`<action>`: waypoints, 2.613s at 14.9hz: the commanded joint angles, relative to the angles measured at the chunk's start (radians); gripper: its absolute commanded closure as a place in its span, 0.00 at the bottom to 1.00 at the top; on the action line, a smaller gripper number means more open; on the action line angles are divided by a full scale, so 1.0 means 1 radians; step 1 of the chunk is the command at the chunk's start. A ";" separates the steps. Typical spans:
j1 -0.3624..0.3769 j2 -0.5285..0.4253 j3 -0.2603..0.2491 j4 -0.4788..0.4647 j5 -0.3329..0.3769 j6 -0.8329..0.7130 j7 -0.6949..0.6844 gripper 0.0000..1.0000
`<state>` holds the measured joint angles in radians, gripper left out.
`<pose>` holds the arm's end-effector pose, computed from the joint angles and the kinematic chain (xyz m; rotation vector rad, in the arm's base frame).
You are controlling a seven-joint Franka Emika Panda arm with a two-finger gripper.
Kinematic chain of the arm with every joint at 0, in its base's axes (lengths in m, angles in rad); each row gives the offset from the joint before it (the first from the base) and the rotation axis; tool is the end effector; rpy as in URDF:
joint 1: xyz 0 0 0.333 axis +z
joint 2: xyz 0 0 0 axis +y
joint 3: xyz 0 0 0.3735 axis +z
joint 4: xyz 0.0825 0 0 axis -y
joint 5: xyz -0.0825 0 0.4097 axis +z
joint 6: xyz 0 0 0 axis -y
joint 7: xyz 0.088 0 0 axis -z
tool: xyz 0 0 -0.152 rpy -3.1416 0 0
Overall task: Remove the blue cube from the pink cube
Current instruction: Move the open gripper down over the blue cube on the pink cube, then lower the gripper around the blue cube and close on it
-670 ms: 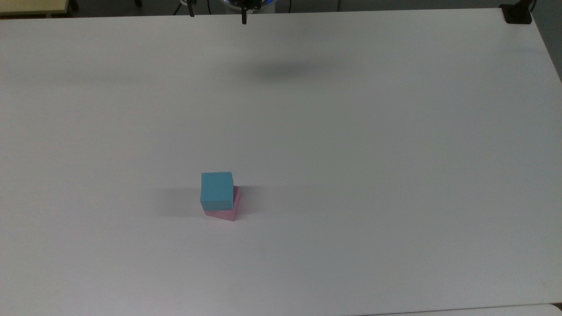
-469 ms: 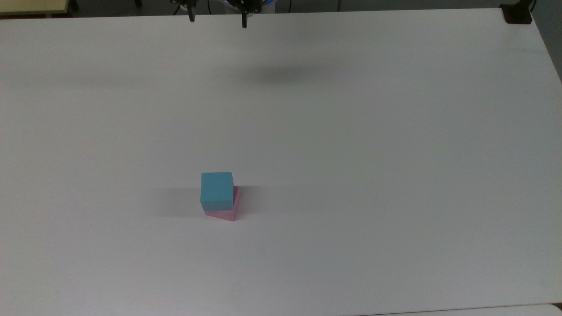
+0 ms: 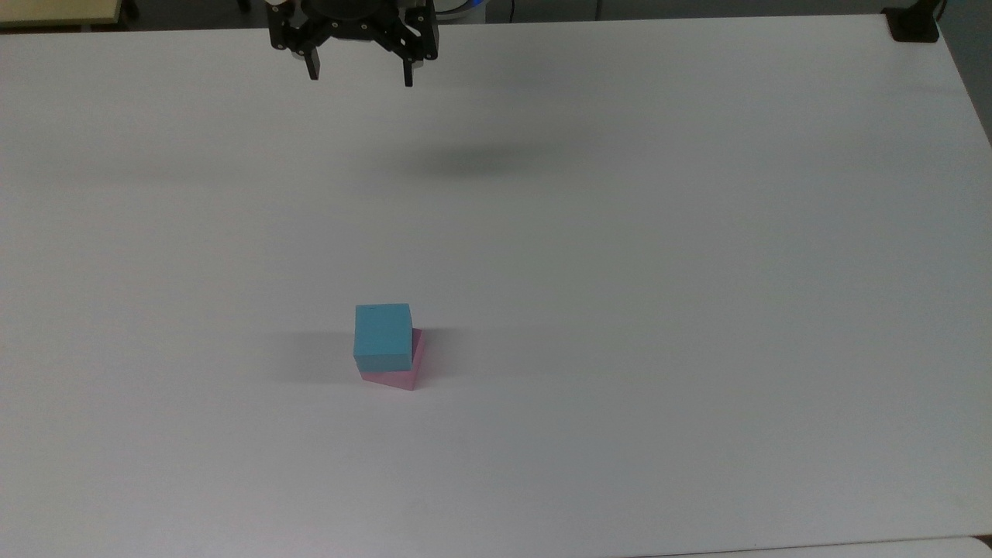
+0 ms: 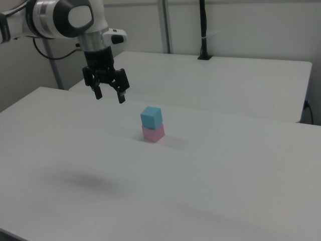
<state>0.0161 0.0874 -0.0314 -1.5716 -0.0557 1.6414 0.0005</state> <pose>0.6153 -0.0167 0.5907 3.0833 -0.0174 -0.0277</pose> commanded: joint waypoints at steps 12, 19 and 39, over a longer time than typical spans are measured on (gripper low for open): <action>0.008 0.198 -0.001 0.115 0.066 0.288 0.027 0.00; 0.008 0.420 -0.002 0.147 -0.019 0.575 0.010 0.00; 0.004 0.451 -0.005 0.197 -0.118 0.627 0.047 0.69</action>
<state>0.0282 0.5749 -0.0248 -1.3770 -0.1486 2.2846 0.0456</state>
